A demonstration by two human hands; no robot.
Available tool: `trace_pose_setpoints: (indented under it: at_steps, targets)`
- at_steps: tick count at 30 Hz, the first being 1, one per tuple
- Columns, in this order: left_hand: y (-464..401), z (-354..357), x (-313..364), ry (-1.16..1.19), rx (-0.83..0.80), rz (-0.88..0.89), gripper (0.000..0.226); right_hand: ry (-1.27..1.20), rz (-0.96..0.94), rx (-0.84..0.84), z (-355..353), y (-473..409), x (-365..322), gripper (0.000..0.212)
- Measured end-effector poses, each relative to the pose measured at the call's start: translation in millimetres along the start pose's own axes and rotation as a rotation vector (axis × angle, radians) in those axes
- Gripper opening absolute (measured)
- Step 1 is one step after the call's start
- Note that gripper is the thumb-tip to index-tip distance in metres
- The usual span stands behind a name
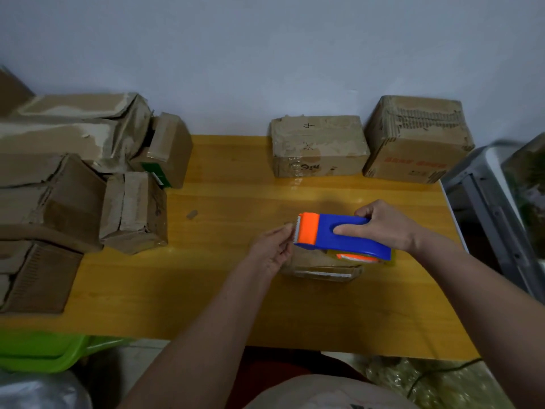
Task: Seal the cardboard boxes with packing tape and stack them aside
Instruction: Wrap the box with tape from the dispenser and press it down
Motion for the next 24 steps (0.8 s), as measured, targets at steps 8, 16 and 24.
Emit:
trace_pose_setpoints:
  at_steps: [8,16,24]
  targets:
    - [-2,-36,10,-0.082,0.238,0.191,0.019,0.196,0.011,0.03,-1,-9,-2,0.051]
    - [-1,-53,11,-0.174,0.45,0.227,0.014,0.409,0.078,0.012,9,-21,-15,0.064]
    - [-16,-58,-7,-0.268,0.494,0.197,0.026,0.527,0.135,0.023,14,-26,-20,0.061]
Point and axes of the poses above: each hand's wrist, its own y-axis away from the middle knuckle, its own z-axis out of the palm, x = y × z, the point moved 10 cm from there along -y, towards the middle knuckle, and after that the axes turned 1 degree about -x, right-handed, at the moved point
